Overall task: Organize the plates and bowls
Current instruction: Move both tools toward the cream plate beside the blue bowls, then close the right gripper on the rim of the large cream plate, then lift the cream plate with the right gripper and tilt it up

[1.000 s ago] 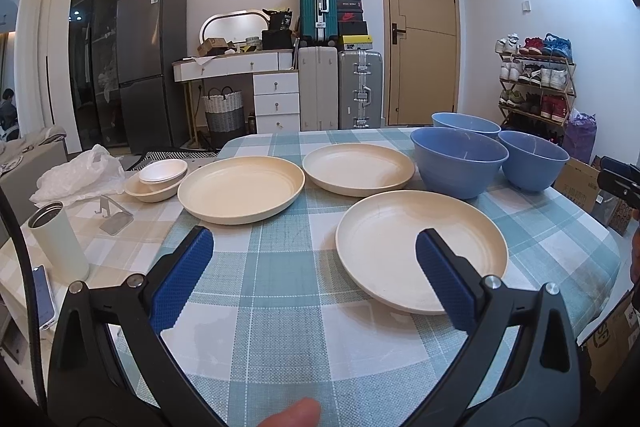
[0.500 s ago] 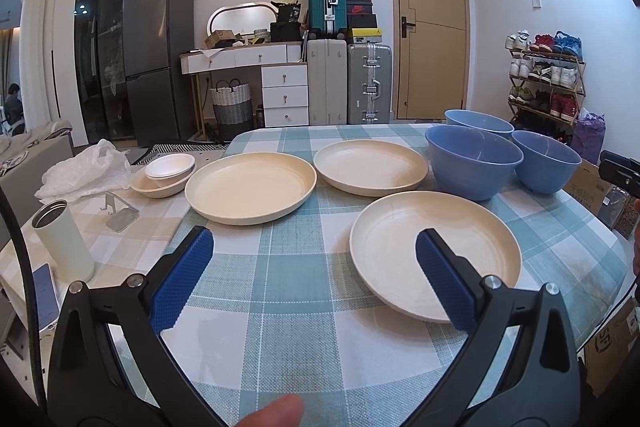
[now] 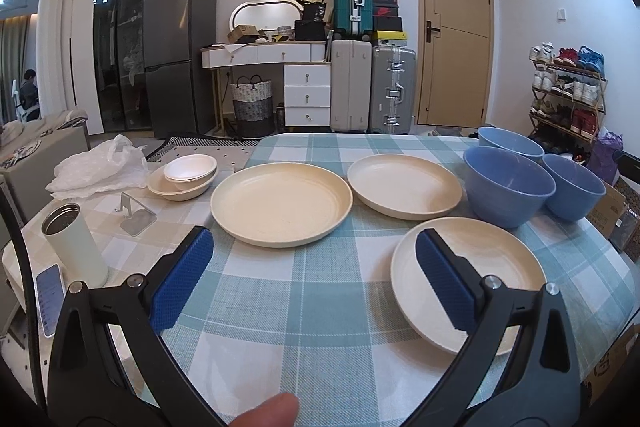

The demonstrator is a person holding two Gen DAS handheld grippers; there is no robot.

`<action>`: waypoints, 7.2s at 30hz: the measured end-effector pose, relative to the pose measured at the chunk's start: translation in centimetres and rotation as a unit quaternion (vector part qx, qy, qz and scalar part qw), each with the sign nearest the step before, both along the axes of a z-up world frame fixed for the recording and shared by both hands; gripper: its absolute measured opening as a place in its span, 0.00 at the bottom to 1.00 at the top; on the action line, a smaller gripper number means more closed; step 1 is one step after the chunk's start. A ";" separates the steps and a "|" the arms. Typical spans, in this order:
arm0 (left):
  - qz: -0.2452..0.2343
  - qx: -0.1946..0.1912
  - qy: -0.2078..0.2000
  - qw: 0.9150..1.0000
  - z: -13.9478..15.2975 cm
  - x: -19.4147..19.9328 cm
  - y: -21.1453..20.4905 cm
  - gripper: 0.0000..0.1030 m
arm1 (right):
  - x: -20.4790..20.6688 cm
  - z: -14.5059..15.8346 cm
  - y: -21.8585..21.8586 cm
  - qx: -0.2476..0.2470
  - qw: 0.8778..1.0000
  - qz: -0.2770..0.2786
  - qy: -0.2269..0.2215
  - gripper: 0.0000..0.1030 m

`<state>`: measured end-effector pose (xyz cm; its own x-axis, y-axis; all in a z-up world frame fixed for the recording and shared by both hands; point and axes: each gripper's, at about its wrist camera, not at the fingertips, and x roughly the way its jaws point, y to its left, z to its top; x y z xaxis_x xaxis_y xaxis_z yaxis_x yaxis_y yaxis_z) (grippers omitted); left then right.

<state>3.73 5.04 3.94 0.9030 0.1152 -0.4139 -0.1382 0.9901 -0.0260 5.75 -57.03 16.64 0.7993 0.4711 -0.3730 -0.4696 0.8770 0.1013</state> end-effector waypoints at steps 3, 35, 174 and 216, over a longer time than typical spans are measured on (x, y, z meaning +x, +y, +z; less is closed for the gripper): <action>0.007 -0.006 0.003 1.000 0.4 0.9 0.7 0.98 | 0.7 1.0 0.6 0.002 1.000 0.008 -0.004 1.00; 0.063 -0.024 0.040 0.997 1.7 8.3 5.7 0.98 | 9.9 7.4 11.9 -0.011 0.994 0.105 0.013 1.00; 0.035 -0.061 0.155 0.985 1.2 11.0 2.3 0.19 | 12.9 -4.3 23.9 -0.082 0.961 0.128 0.229 0.36; -0.050 -0.038 0.140 0.988 3.1 3.2 -7.8 0.22 | 4.2 -3.3 15.0 -0.064 0.975 0.059 0.206 0.36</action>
